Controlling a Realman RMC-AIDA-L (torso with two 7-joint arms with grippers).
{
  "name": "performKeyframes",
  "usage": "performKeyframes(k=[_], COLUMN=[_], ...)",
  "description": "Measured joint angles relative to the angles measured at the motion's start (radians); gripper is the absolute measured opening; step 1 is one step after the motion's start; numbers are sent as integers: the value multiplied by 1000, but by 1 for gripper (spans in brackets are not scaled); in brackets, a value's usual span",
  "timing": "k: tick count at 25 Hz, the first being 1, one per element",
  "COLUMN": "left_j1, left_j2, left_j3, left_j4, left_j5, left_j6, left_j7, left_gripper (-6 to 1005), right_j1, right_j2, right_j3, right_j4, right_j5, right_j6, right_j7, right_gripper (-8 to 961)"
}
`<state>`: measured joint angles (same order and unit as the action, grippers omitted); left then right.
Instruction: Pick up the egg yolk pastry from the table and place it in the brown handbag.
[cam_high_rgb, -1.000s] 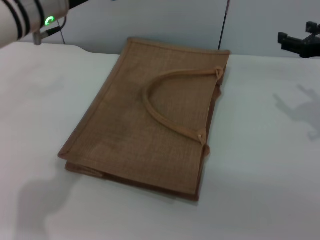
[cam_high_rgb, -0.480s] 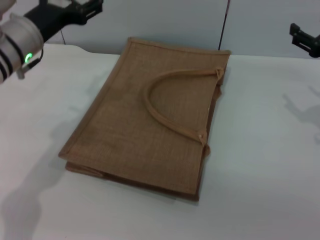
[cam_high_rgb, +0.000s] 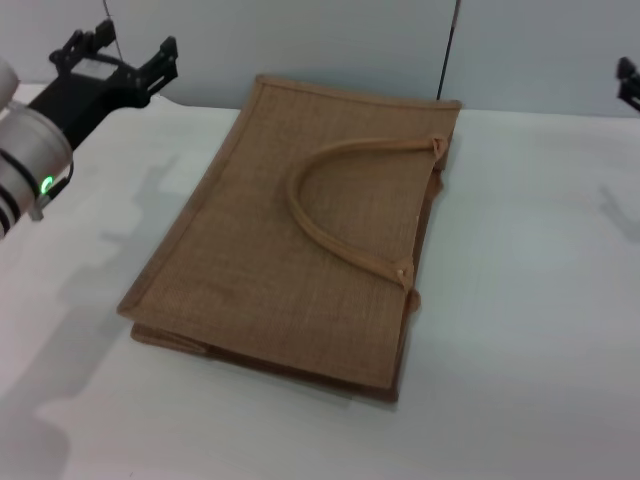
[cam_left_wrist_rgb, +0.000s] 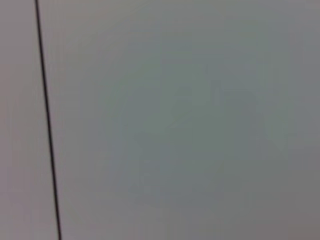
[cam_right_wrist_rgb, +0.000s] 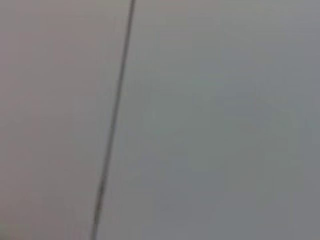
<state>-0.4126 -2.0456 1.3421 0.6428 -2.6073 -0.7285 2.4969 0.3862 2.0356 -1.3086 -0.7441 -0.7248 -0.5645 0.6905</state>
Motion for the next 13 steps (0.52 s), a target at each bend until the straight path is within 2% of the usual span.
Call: performKeyframes(k=[4, 7, 13], left_j1=[-27, -40, -61], left_j2=[-2, -3, -4], left_j3=[0, 0, 0], left_j4=[-115, -169, -257], left_j5=[-85, -128, -202], left_j6=[-67, -87, -138], left_j7=[100, 150, 226], left_gripper=[842, 842, 842], right_j1=[10, 24, 35], right_j2=[0, 1, 7], right_j3=[-1, -14, -50], right_j4=[88, 147, 212], right_j5=[213, 316, 429], right_j6=[-28, -69, -135], right_j7=[-171, -247, -356], right_gripper=[825, 825, 825])
